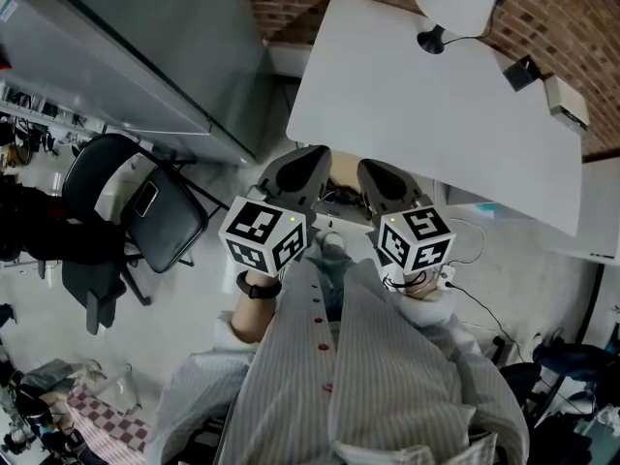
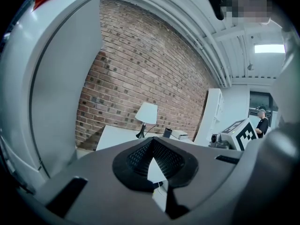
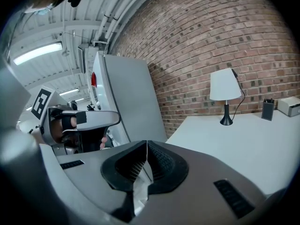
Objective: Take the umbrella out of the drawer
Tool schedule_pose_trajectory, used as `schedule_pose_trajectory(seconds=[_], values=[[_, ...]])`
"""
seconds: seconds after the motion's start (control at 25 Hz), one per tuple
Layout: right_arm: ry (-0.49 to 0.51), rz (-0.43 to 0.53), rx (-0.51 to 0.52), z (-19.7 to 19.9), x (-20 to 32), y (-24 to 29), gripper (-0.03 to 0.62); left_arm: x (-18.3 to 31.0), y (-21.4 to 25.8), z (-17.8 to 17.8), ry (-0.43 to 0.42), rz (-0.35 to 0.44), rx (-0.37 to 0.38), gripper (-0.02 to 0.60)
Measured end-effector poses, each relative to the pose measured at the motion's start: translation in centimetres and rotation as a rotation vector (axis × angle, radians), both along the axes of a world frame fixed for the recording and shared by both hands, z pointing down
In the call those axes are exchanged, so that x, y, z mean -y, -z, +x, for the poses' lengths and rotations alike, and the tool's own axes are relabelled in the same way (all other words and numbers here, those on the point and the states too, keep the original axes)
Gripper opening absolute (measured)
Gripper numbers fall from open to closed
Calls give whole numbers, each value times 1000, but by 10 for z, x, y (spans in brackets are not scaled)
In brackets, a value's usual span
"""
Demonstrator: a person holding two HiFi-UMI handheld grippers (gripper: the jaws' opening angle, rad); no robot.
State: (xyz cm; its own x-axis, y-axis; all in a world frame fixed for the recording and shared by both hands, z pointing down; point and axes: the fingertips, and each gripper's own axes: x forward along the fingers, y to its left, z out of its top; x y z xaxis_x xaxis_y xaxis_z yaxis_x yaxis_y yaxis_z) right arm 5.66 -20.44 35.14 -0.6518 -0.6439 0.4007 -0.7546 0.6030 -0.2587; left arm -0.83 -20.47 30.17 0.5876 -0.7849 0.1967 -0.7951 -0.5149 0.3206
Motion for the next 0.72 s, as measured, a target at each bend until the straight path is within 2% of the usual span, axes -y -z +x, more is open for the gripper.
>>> schedule_pose_trajectory(seconds=[0.4, 0.72], values=[[3, -28, -15, -1, 3, -20, 35, 2, -32, -4, -4, -67, 6, 9], [27, -88, -58, -1, 16, -72, 35, 17, -98, -3, -1, -157, 23, 9]])
